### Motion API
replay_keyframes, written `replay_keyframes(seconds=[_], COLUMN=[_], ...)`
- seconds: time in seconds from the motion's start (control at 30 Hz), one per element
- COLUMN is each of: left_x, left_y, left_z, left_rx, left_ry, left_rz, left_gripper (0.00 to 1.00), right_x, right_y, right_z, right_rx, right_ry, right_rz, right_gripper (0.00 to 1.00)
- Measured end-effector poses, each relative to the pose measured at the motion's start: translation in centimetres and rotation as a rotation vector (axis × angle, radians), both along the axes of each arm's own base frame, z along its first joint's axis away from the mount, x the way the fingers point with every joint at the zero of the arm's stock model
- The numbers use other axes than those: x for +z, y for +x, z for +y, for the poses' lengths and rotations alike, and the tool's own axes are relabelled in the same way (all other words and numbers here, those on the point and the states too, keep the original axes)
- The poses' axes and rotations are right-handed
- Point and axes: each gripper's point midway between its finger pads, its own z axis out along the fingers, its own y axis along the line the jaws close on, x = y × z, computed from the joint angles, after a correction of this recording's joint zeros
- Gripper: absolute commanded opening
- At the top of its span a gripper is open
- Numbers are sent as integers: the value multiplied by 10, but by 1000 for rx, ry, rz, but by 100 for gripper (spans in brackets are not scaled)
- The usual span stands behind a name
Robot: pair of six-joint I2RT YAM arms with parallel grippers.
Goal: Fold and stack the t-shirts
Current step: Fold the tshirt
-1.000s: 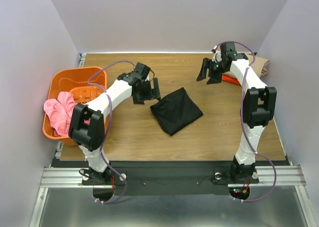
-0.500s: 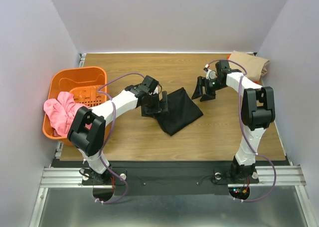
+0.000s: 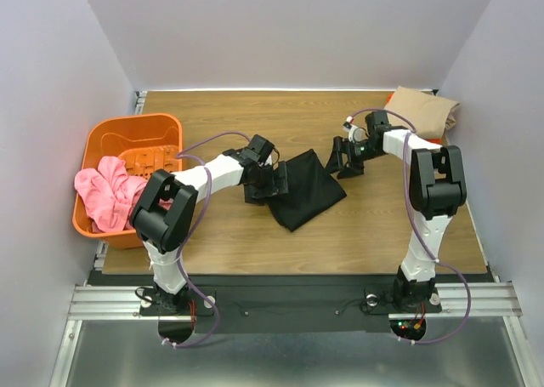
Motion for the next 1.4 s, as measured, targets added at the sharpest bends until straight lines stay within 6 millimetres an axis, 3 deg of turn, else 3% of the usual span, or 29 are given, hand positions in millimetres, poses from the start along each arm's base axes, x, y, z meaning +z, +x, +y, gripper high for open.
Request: replay_keyframes(seconds=[0.37, 0.7, 0.9, 1.0, 1.1, 1.2, 1.3, 1.33, 1.4], left_x=[-12, -9, -9, -9, -9, -7, -6, -6, -6], left_y=[8, 13, 15, 16, 16, 17, 17, 17, 17], left_z=[-7, -16, -21, -22, -22, -26, -29, -30, -30], left_rx=[-4, -19, -26, -28, -24, -32, -38, -39, -38], left_ry=[-20, -63, -81, -88, -89, -101, -110, -111, -112], left_rz=[-5, -23, -30, -31, -29, -38, -45, -46, -47], left_gripper=[98, 98, 98, 98, 98, 98, 98, 98, 98], right_x=[1, 0, -2, -5, -10, -18, -26, -29, -32], right_y=[-2, -32, -43, -47, -50, -51, -55, -58, -59], right_z=[16, 75, 89, 95, 96, 98, 104, 106, 108], right_rx=[45, 203, 241, 253, 246, 228, 223, 211, 207], right_ry=[68, 87, 85, 68, 33, -11, -40, -51, -64], right_rz=[-24, -38, -29, -31, -20, -12, 0, 13, 14], right_gripper=[92, 92, 89, 79, 57, 47, 26, 12, 1])
